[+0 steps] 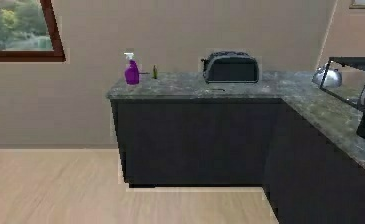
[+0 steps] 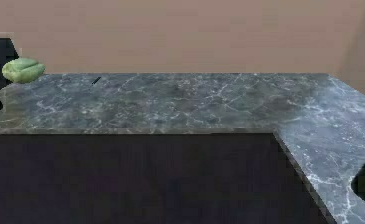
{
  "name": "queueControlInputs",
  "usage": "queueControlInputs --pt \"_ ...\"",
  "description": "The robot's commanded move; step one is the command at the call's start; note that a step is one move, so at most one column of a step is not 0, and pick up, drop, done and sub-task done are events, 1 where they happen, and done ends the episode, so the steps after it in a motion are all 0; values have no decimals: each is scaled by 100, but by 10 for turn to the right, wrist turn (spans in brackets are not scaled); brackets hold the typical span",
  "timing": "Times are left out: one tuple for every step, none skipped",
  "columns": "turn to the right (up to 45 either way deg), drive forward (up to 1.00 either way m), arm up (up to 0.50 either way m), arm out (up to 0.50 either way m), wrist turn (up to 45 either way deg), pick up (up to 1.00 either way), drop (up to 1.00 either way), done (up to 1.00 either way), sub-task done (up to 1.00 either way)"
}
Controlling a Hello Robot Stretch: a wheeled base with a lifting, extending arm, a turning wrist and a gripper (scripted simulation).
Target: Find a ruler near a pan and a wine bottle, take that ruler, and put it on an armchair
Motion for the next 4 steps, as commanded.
queueControlInputs --pt "0 5 0 0 0 0 0 0 0" --pt "-450 0 0 0 0 0 0 0 0" --pt "-60 0 0 0 0 0 0 0 0" --pt "0 100 0 0 0 0 0 0 0"
